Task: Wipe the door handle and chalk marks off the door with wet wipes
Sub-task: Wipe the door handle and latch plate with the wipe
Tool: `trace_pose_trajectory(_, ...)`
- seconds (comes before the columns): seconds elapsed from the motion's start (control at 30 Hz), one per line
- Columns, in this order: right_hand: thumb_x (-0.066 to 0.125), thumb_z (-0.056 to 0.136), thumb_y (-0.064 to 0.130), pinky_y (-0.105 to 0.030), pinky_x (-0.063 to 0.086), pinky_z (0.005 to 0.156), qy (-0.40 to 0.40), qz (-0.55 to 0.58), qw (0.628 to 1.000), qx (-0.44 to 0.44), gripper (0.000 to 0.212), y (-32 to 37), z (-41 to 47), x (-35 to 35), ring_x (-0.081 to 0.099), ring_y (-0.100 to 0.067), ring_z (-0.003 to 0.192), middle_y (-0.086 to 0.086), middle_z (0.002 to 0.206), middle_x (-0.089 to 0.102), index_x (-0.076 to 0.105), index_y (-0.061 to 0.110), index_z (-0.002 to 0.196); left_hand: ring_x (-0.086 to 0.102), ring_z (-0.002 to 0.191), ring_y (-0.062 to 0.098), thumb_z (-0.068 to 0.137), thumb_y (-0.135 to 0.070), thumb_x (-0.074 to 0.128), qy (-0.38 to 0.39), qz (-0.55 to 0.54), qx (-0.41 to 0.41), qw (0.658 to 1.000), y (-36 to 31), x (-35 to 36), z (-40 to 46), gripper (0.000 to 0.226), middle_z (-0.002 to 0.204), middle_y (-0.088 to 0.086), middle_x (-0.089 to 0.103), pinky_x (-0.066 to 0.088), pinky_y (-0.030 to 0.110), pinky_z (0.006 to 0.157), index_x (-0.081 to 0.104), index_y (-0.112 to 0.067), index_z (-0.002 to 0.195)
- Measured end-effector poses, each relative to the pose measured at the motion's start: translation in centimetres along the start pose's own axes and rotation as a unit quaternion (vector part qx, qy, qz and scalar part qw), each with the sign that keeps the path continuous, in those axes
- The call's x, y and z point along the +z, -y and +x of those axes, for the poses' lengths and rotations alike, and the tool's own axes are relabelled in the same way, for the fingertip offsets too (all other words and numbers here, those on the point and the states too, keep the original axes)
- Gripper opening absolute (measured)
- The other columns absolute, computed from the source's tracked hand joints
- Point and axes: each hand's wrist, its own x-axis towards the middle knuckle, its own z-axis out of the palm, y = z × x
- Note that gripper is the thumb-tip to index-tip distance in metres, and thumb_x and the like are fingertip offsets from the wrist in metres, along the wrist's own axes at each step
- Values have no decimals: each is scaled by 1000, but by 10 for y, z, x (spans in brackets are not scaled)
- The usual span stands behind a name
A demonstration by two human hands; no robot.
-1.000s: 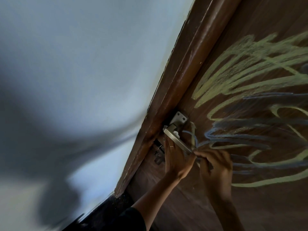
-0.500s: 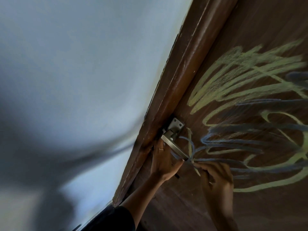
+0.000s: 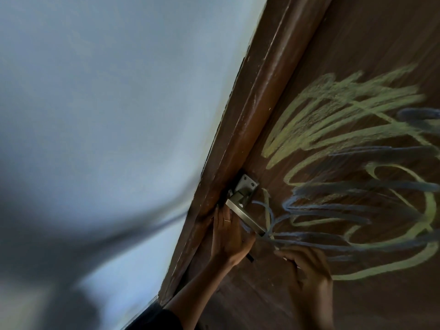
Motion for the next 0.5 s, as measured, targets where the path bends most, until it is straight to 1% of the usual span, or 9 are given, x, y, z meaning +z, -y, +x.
trace_pose_trajectory(0.03, 48, 79, 13, -26, 45, 70, 1, 3, 1000, 0, 28, 1, 0, 0, 53, -12, 83, 6, 76, 68, 76, 13, 75, 11, 146, 21, 85, -64, 40, -3, -6, 0, 1000, -3, 2, -2, 80, 156, 9, 22, 5, 37, 121, 26, -16, 148)
trace_pose_trajectory(0.1, 49, 79, 12, -24, 45, 72, 0, 10, 1000, -4, 27, 1, 0, -1, 53, -11, 83, 6, 77, 68, 75, 13, 74, 10, 147, 20, 86, -64, 38, 4, -3, -6, 1000, -9, 5, -9, 74, 153, 7, 30, -1, 35, 121, 38, -16, 142)
trace_pose_trajectory(0.13, 49, 79, 12, -23, 45, 72, 1, 12, 1000, -6, 27, 2, 0, -1, 53, -10, 83, 5, 77, 68, 76, 13, 74, 13, 146, 21, 86, -64, 36, 5, -10, -10, 1000, -11, 6, -13, 73, 150, 6, 33, -2, 35, 121, 41, -15, 140)
trace_pose_trajectory(0.17, 49, 79, 12, -23, 45, 71, 2, 13, 1000, -6, 27, 2, -1, -2, 53, -10, 83, 5, 77, 68, 76, 12, 74, 14, 146, 22, 87, -65, 34, 3, -23, -9, 1000, -12, 7, -17, 73, 150, 6, 33, -2, 36, 121, 40, -15, 140)
trace_pose_trajectory(0.27, 49, 80, 13, -21, 45, 71, 3, 9, 1000, 5, 27, 2, -2, -2, 53, -8, 83, 7, 77, 68, 76, 13, 74, 7, 147, 20, 90, -67, 24, 8, -39, 38, 998, -21, 6, -22, 72, 155, 7, 23, 5, 45, 120, 34, -20, 143)
trace_pose_trajectory(0.33, 49, 80, 14, -19, 44, 73, 4, 15, 1000, 7, 26, 4, -2, -2, 53, -7, 84, 9, 79, 67, 75, 13, 76, 5, 147, 18, 91, -61, 30, 22, -32, 73, 997, -28, 8, -23, 64, 156, 6, 22, 6, 43, 121, 29, -25, 144)
trace_pose_trajectory(0.37, 49, 80, 14, -20, 45, 73, 6, 18, 1000, 8, 26, 5, -1, -2, 53, -7, 85, 9, 79, 67, 75, 13, 76, 6, 147, 16, 92, -60, 29, 26, -27, 67, 997, -31, 9, -23, 63, 156, 6, 22, 5, 40, 121, 28, -25, 144)
trace_pose_trajectory(0.47, 49, 80, 14, -26, 46, 71, 3, 17, 1000, 7, 27, 5, 1, -1, 53, -9, 84, 7, 78, 68, 75, 13, 75, 11, 147, 12, 94, -63, 9, 10, -34, 15, 999, -35, 14, -21, 71, 154, 3, 31, 1, 32, 121, 36, -20, 144)
trace_pose_trajectory(0.5, 49, 80, 13, -26, 46, 71, -1, 16, 1000, 7, 26, 4, 1, -3, 54, -10, 83, 7, 78, 68, 75, 13, 75, 12, 146, 11, 94, -62, 9, 1, -51, 5, 999, -38, 17, -21, 70, 153, 1, 32, 1, 31, 121, 38, -20, 143)
